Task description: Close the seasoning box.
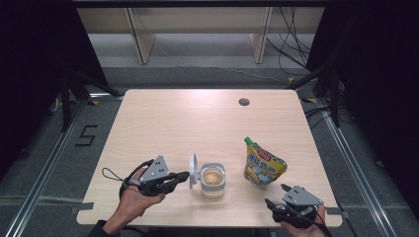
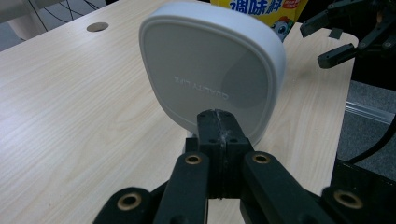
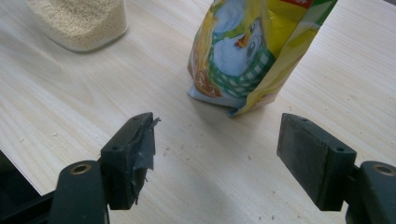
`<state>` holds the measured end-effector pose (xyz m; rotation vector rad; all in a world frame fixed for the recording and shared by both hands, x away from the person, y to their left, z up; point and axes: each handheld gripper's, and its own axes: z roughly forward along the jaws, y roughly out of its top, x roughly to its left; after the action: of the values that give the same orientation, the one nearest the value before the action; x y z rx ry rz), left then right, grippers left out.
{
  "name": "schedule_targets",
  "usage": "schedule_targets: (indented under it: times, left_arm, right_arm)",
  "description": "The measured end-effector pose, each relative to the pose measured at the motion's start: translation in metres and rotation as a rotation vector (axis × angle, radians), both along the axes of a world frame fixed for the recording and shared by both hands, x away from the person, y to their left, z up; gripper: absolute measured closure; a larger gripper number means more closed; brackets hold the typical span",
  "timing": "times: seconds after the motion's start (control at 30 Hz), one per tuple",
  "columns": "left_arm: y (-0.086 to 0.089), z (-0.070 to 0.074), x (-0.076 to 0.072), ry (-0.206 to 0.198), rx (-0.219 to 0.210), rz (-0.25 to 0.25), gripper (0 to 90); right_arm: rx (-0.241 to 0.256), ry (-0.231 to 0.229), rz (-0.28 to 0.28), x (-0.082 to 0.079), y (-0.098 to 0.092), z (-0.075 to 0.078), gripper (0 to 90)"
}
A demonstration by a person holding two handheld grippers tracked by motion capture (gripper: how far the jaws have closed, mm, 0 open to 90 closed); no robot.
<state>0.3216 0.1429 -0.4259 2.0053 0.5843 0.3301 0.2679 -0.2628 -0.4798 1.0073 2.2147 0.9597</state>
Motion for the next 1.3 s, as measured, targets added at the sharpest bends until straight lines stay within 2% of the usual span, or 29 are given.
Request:
schedule_targets:
  times: [0.23, 0.27, 0.33, 0.4, 0.43, 0.53, 0.67, 0.73, 0.77, 0.83, 0.87, 0.9, 1.13, 1.2, 1.23, 1.27, 1.3]
  left_arm:
    - [-0.005, 0.004, 0.003, -0.019, 0.009, -0.018, 89.1]
    - [-0.007, 0.004, 0.004, -0.009, -0.002, -0.025, 89.1]
    - [-0.008, 0.005, 0.006, -0.025, 0.02, -0.036, 89.1]
    - [-0.013, 0.006, 0.007, -0.01, 0.002, -0.026, 89.1]
    - [-0.013, 0.007, 0.009, -0.02, 0.014, -0.041, 89.1]
    - [-0.02, 0.008, 0.01, -0.009, -0.007, -0.04, 89.1]
    - [-0.027, 0.01, 0.012, -0.02, 0.006, -0.059, 89.1]
    - [-0.03, 0.01, 0.012, -0.015, -0.013, -0.058, 89.1]
    - [-0.029, 0.012, 0.012, -0.028, 0.0, -0.065, 89.1]
    - [-0.03, 0.013, 0.011, -0.02, -0.01, -0.073, 89.1]
    - [-0.03, 0.014, 0.009, -0.015, -0.014, -0.059, 89.1]
    - [-0.029, 0.015, 0.01, -0.032, -0.007, -0.08, 89.1]
    - [-0.023, 0.013, 0.006, 0.005, -0.034, -0.064, 86.3]
    - [-0.019, 0.012, 0.005, 0.026, -0.045, -0.069, 82.4]
    - [-0.019, 0.012, 0.003, 0.054, -0.065, -0.062, 80.4]
    - [-0.018, 0.012, 0.002, 0.05, -0.066, -0.083, 78.3]
    - [-0.017, 0.012, 0.0, 0.05, -0.065, -0.08, 74.1]
  right_arm:
    - [0.003, 0.014, -0.005, -0.001, 0.002, 0.0, 28.8]
    - [0.003, 0.013, -0.004, -0.001, 0.002, 0.0, 28.9]
    - [0.002, 0.012, -0.003, -0.001, 0.002, -0.001, 29.0]
    - [-0.015, -0.002, 0.015, 0.001, 0.001, -0.001, 29.0]
    - [-0.016, 0.0, 0.015, 0.0, 0.001, -0.001, 29.0]
    - [-0.01, 0.003, 0.013, 0.0, 0.001, -0.001, 29.0]
    - [-0.017, 0.0, 0.017, 0.001, 0.001, -0.001, 29.0]
    - [-0.007, 0.002, 0.012, 0.0, 0.002, -0.001, 29.0]
    - [-0.007, 0.002, 0.013, 0.0, 0.002, -0.001, 29.0]
    - [-0.008, 0.0, 0.018, 0.0, 0.002, -0.001, 29.0]
    - [-0.008, 0.0, 0.018, 0.0, 0.002, -0.001, 29.0]
    - [-0.012, -0.001, 0.02, 0.0, 0.001, -0.001, 29.0]
    - [-0.007, 0.001, 0.018, 0.0, 0.002, -0.001, 29.0]
    - [-0.011, -0.001, 0.019, 0.0, 0.001, -0.001, 29.0]
    - [-0.008, -0.001, 0.018, 0.0, 0.001, -0.001, 29.0]
    - [-0.008, -0.001, 0.018, 0.0, 0.002, -0.001, 28.9]
    - [-0.016, -0.008, 0.024, 0.0, 0.001, -0.001, 28.9]
